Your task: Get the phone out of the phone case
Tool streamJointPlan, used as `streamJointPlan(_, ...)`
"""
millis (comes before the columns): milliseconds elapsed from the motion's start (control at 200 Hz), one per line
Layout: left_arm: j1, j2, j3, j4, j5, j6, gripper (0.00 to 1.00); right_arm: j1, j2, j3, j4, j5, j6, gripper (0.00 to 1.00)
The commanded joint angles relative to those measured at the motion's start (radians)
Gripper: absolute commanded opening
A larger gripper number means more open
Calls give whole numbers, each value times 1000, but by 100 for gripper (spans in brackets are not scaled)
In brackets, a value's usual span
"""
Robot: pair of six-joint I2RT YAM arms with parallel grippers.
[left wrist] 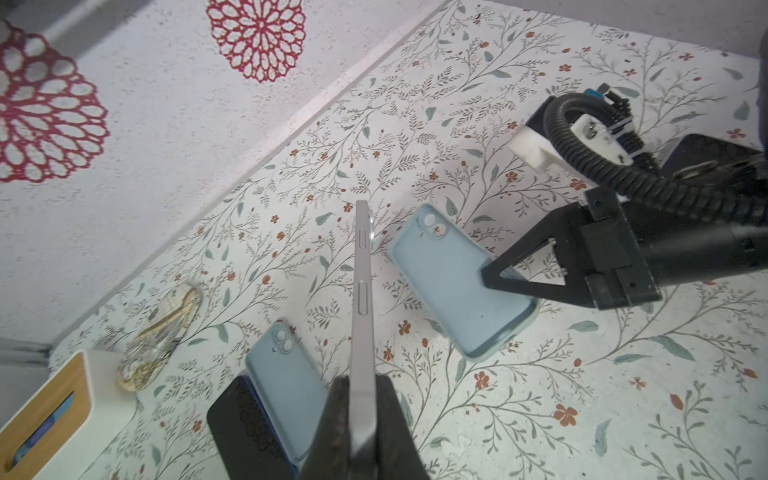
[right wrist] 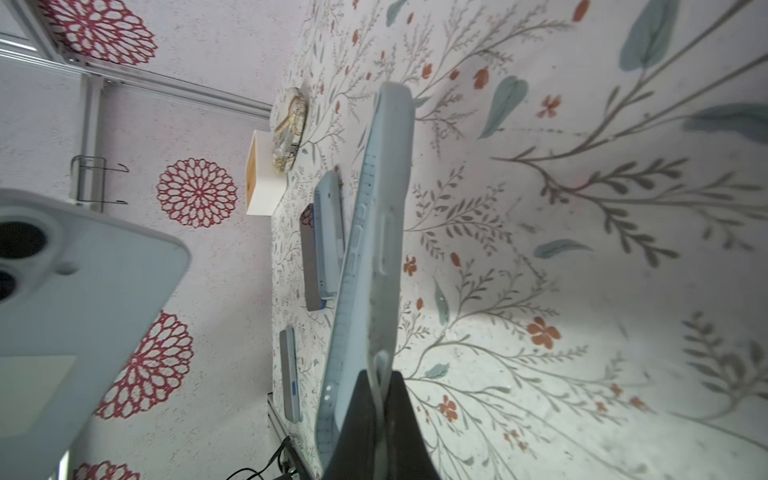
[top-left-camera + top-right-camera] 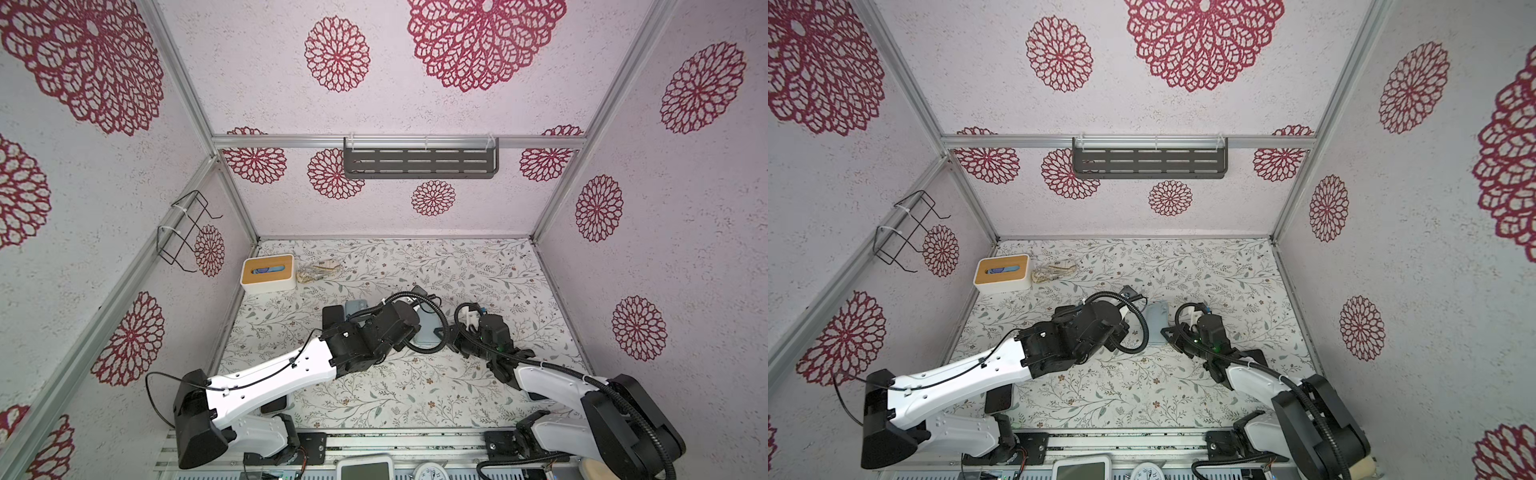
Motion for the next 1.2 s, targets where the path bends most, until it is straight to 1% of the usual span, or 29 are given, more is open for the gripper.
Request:
streamJointPlan(0, -1, 43, -39, -45, -86, -1, 0, -9, 2, 60, -31, -3, -68, 0)
streamJointPlan(115, 20, 141, -10, -76, -110, 25, 0, -9, 14, 74, -44, -26, -80, 0)
streamJointPlan(180, 33, 191, -2, -66, -113, 49, 0, -9, 17, 78, -47, -33, -85, 0)
streamJointPlan(295, 64, 255, 14, -54, -134, 93, 0, -9, 28, 83, -51, -51, -98, 0)
streamJointPlan(480, 87, 351, 34, -60, -151, 146, 0, -11, 58, 78, -27, -71, -104, 0)
streamJointPlan(641, 101, 416, 6, -6, -170, 192, 0, -10, 87, 80, 3, -87, -102, 0)
streamJointPlan(761, 107, 437, -8, 37, -174, 224, 0, -11, 102, 82, 14, -93, -102, 0)
streamJointPlan(896, 113, 470, -10, 35, -193, 238, 0, -11, 115, 82, 25, -93, -100, 0)
streamJointPlan(951, 112, 477, -14, 34, -195, 241, 8, -12, 121, 85, 29, -95, -101, 0)
streamJointPlan(1011, 112, 489, -18, 39, -205, 239, 22, -12, 137, 89, 32, -98, -107, 0)
streamJointPlan(1046, 111, 497, -19, 40, -205, 234, 26, -14, 147, 94, 28, -99, -116, 0)
streamJointPlan(1106, 108, 507, -18, 37, -193, 220, 30, -21, 165, 99, 31, -102, -122, 0)
streamJointPlan(1196, 99, 523, -18, 35, -185, 200, 32, -27, 201, 112, 39, -114, -127, 0)
